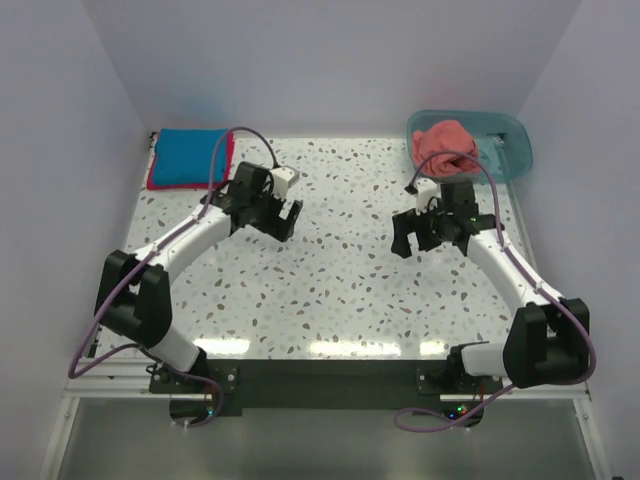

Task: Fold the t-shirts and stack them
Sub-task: Grab the tshirt from the pile

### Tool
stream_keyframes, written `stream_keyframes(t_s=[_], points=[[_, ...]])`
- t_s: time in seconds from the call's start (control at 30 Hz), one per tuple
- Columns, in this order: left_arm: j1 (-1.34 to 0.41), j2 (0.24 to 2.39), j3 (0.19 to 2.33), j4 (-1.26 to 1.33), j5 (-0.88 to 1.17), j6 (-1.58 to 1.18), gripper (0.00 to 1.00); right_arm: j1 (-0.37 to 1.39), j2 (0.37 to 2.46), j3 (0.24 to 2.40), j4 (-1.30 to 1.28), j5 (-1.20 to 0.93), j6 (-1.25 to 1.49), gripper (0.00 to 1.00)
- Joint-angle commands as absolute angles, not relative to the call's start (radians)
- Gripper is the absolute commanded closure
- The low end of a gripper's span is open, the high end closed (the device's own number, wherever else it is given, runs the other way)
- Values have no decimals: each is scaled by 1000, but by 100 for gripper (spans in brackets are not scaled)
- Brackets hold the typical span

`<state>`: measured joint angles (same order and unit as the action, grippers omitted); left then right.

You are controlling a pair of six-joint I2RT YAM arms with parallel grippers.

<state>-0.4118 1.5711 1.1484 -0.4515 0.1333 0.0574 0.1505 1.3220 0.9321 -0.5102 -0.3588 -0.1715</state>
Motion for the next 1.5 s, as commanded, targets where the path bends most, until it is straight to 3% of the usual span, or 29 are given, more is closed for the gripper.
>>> stream_keyframes(t_s=[0.0,0.2,0.53,0.77,1.13,1.3,1.4,1.43,1.47], points=[[-378,1581,1270,-451,150,23,0,155,1315,1031,-512,-400,-150,1],[-207,1589,1379,-425,411,-35,0,150,1339,1230,-518,-365,-95,1],[-196,1637,1523,-442,359,-5,0,-42,1610,1696,-532,-192,-19,1],[-183,1663,1511,-440,356,34,0,-129,1857,1900,-563,-63,-29,1],[-140,1741,1555,-517,364,77,0,-141,2272,2235,-603,-92,21,1],[-129,1770,1608,-560,361,74,0,-143,2376,2246,-635,-144,89,1],[-126,1775,1620,-568,367,68,0,-152,2376,2240,-635,-201,127,17],[-124,1775,1623,-572,370,66,0,-152,2366,2237,-632,-216,127,44],[-124,1776,1631,-574,377,64,0,-153,2349,2232,-626,-231,126,60]])
